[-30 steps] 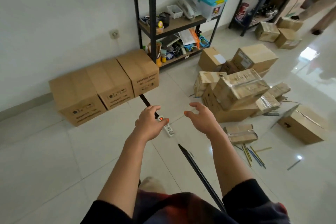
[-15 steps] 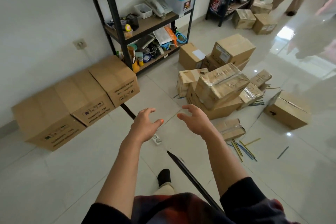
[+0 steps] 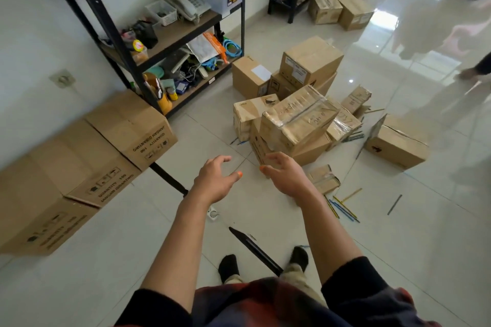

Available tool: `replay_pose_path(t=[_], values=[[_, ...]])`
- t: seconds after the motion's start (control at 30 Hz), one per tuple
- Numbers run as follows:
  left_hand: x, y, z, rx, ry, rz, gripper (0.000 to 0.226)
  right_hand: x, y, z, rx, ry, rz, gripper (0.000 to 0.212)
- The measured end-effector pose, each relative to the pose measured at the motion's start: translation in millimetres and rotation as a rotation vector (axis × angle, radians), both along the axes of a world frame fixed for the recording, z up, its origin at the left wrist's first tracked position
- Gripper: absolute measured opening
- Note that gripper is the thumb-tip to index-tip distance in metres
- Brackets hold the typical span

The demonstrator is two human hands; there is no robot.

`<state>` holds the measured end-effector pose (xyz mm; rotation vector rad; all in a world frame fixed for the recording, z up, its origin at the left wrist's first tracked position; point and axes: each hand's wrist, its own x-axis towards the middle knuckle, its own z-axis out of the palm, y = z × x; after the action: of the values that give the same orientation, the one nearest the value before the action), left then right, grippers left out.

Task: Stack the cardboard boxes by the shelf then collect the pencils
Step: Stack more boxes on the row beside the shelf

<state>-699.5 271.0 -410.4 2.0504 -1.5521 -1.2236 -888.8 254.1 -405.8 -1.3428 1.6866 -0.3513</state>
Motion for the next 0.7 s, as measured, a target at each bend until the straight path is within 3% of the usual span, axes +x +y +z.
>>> replay_pose_path(t=[0.43, 0.7], values=[[-122, -53, 6, -0.045, 0.007, 0.076, 0.054, -115, -79, 9, -0.018, 0.033, 0.107, 0.047], [-161, -61, -10, 0.042, -0.003, 0.134, 0.053, -155, -109, -9, 0.028, 0.014, 0.193, 0.050]])
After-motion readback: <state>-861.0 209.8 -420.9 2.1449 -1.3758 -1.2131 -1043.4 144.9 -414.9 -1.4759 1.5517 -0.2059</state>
